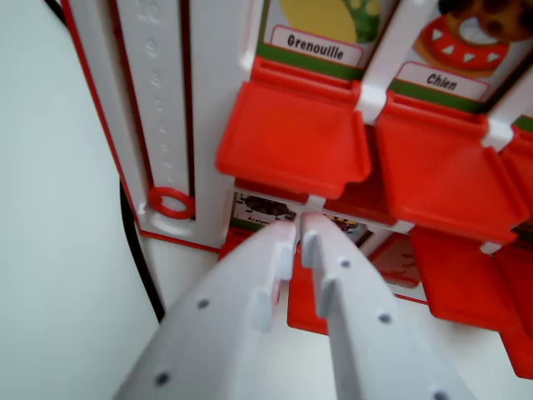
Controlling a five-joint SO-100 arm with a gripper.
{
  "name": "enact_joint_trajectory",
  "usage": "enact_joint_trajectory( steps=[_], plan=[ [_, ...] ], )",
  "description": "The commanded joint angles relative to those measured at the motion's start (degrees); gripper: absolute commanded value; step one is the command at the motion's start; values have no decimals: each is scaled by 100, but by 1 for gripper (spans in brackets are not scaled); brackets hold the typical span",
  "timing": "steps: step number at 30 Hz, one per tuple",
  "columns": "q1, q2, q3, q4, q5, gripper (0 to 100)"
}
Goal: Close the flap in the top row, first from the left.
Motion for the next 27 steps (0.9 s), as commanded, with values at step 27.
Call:
enact_joint_trajectory(
  steps=[27],
  plan=[
    [-114,-193,-659,-1266,26,0]
  ],
)
